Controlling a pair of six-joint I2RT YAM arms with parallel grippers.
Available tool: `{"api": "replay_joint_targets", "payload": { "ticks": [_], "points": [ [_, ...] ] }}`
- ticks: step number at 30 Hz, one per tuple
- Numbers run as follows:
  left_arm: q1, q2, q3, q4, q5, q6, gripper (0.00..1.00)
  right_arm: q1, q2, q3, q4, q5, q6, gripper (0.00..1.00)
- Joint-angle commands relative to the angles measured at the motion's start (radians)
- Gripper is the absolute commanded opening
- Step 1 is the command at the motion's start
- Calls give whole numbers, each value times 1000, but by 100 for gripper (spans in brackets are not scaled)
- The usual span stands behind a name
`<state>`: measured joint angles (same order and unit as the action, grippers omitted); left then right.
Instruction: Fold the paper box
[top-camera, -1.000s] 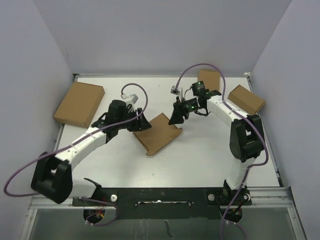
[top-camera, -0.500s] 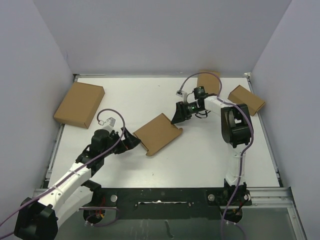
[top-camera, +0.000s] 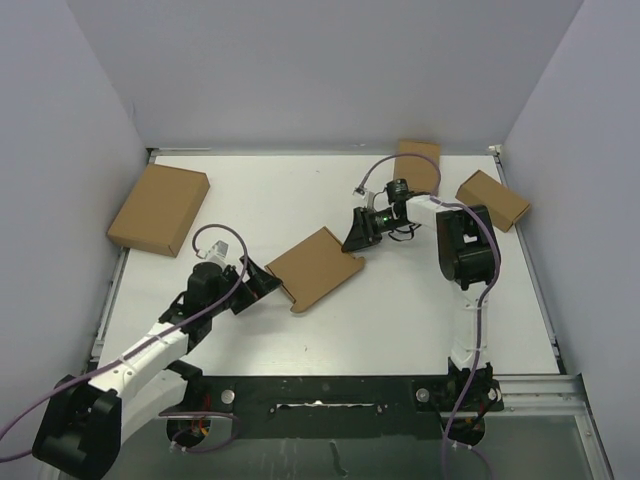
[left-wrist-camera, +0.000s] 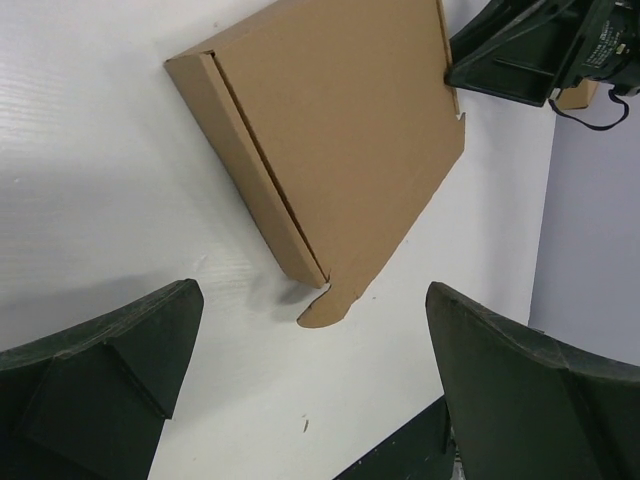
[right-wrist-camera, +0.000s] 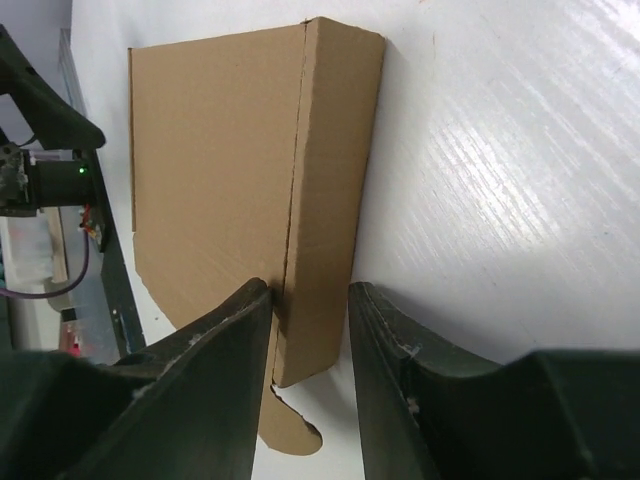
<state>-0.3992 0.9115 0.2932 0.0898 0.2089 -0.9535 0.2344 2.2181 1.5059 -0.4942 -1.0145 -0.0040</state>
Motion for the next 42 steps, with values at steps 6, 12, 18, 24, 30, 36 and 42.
{"api": "replay_joint_targets", "payload": {
  "ticks": [6,12,18,24,30,36,42],
  "points": [
    [3,97,1,163,-4,-53,95,-23,13,15,28,-56,52,28],
    [2,170,-15,242,-6,-91,95,-48,27,-16,51,-66,89,19],
    [-62,252,-11,320,-61,-152,96,-67,38,-34,64,-56,120,15],
    [-126,321,-3,422,-152,-183,96,-73,40,-45,70,-58,131,15],
    [-152,367,38,445,-205,-180,96,-74,46,-50,72,-59,131,14],
    [-170,446,27,552,-256,-220,88,-74,54,-51,72,-58,132,14],
    [-187,491,41,619,-302,-244,82,-74,58,-50,69,-58,130,14]
  ]
}}
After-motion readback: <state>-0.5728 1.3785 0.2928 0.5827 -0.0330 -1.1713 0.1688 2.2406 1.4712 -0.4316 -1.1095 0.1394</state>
